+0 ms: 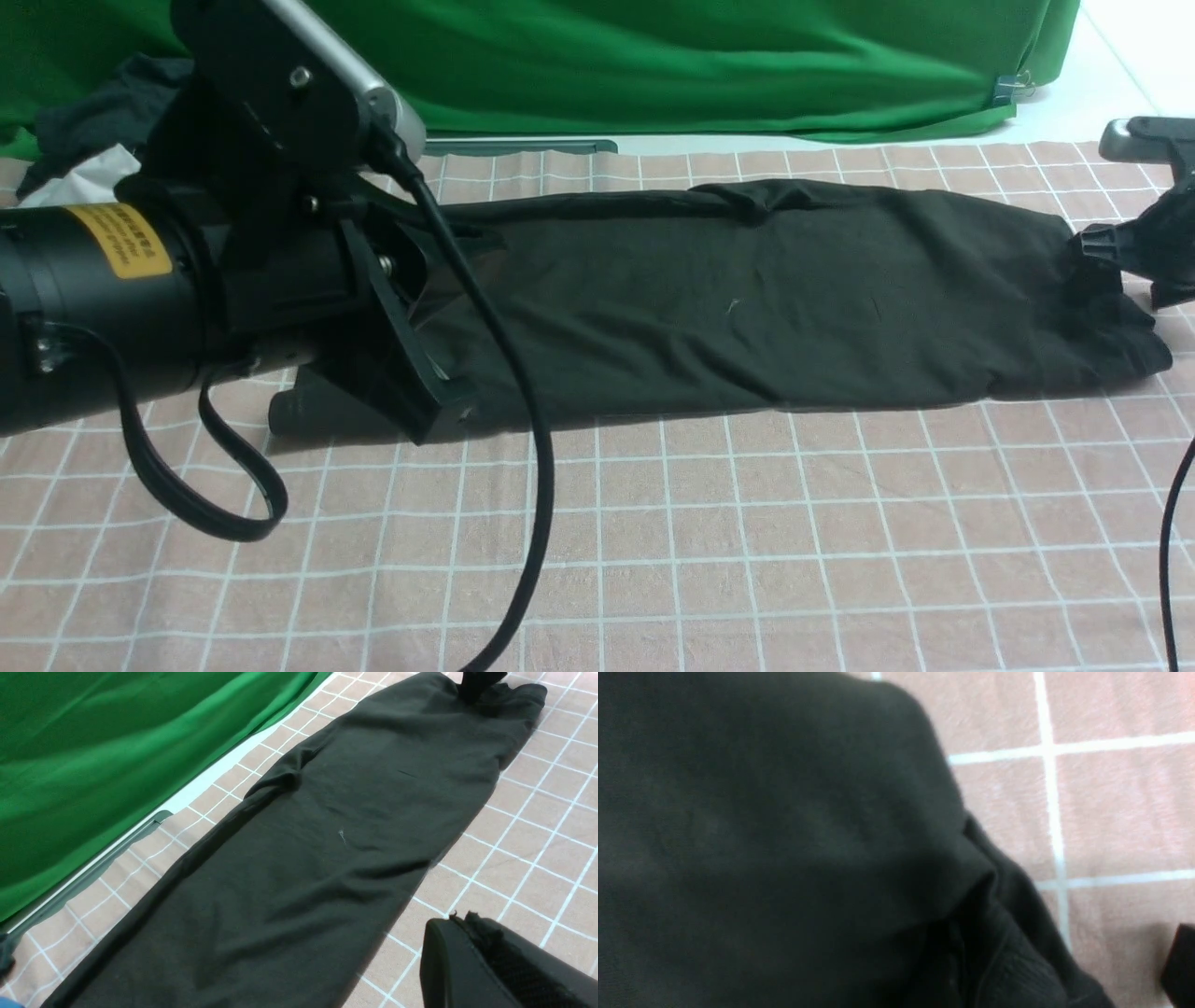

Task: Fold a long-sleeved shirt over a pink coffee tablecloth.
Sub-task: 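Pull the folded dark garment lengthwise by its ends to straighten it flat on the table, then fold the right end of the dark garment over onto its left end with the right gripper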

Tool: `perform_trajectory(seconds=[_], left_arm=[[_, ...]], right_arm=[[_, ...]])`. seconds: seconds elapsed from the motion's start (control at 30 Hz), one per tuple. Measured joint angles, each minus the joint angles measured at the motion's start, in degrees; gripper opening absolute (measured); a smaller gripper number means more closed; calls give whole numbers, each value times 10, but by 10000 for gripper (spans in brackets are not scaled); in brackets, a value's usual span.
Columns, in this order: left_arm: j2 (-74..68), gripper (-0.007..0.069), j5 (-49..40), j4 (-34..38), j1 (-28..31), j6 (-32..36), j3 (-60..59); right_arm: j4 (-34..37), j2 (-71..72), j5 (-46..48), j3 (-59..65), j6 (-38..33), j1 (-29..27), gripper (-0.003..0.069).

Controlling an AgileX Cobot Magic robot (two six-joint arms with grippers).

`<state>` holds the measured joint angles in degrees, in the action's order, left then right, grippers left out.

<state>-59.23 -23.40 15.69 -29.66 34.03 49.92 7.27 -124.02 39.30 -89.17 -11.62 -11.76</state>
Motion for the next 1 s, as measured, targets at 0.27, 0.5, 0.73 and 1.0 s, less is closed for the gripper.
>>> perform_trajectory(seconds=[0.27, 0.5, 0.73, 1.0], left_arm=[[3, 18, 0, 1, 0, 1, 0], [73, 18, 16, -23, 0, 2, 0], [166, 18, -25, -35, 0, 0, 0], [193, 18, -84, -53, 0, -22, 0]], right_arm=[[14, 0, 11, -1, -13, 6, 238], [1, 28, 54, 1, -36, 6, 80], [-100, 155, 123, 2, 36, -27, 80], [-46, 249, 160, 2, 45, 0, 80]])
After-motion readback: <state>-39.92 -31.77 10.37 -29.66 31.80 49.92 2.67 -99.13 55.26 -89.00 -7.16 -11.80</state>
